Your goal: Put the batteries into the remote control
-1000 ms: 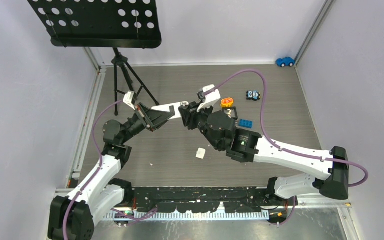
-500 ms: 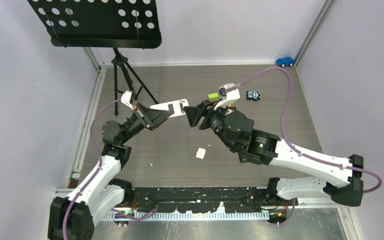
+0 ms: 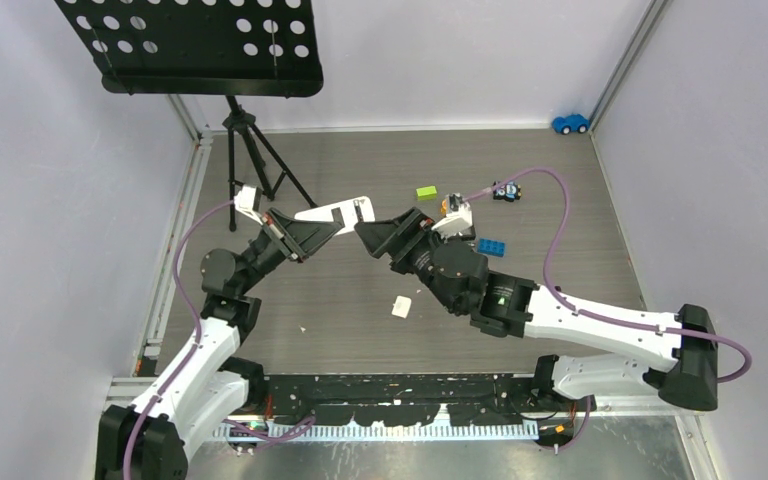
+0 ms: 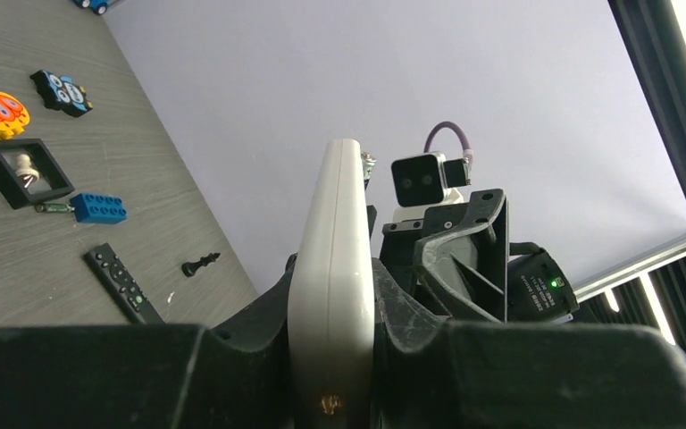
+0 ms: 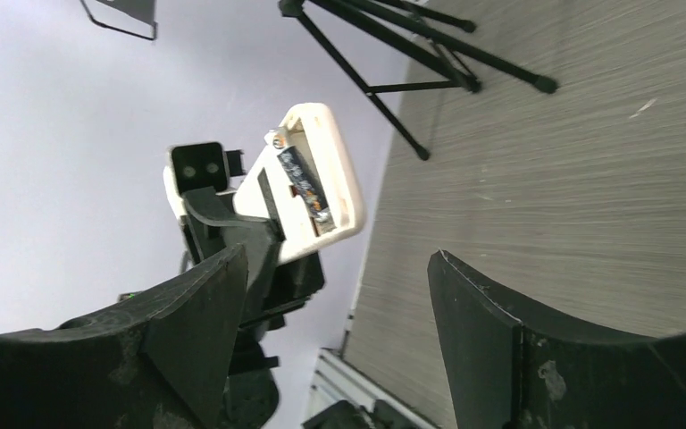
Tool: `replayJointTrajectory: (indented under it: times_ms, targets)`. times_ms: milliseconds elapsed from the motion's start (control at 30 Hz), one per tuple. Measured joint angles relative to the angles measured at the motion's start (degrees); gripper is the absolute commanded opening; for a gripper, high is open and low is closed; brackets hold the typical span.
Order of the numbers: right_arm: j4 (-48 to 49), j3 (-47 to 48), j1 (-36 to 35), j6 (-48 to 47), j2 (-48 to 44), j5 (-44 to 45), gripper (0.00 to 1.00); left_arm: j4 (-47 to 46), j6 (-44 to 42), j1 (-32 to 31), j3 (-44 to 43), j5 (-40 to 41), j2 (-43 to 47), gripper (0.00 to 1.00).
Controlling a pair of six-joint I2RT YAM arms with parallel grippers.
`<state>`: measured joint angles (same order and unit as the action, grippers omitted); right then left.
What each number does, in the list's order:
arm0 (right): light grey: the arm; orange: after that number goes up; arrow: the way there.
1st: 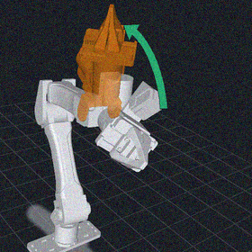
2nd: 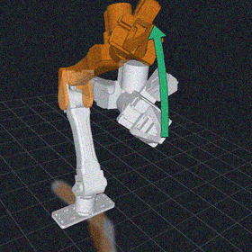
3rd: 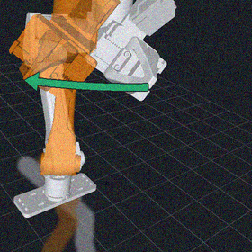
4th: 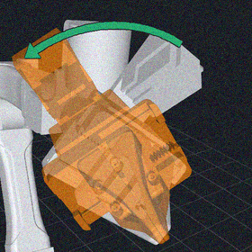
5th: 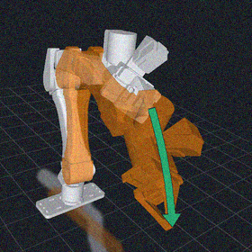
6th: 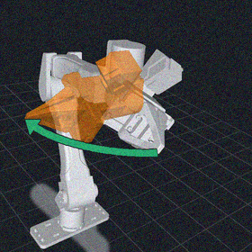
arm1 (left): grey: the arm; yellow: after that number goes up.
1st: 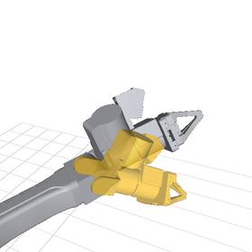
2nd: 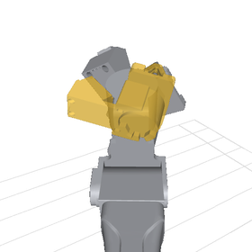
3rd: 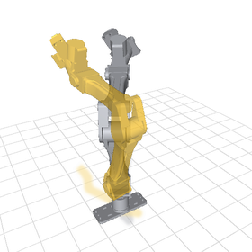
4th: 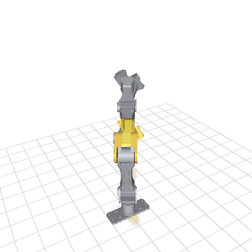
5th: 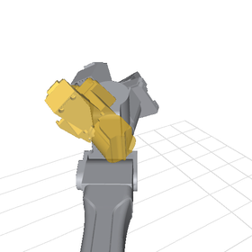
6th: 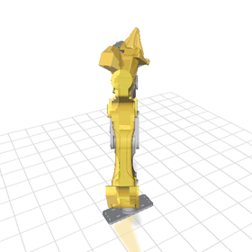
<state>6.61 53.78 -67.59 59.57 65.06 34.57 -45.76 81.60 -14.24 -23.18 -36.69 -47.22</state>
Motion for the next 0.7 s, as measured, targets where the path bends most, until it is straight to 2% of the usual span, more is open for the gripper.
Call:
replayJointTrajectory:
  times_ms: [200,533,700]
  targets:
    - [7.2,-0.4,0.0,6.3,2.4,-1.0,0.81,-0.4,0.0,0.0,1.0,0.2,1.5,0.0]
    - [8.5,1.3,0.3,11.1,4.2,0.2,0.82,-5.0,0.0,0.0,2.5,-0.3,2.1,0.0]
    - [7.5,4.0,1.4,12.0,5.1,-0.3,0.74,-7.8,0.0,0.0,2.7,-1.2,1.9,0.0]
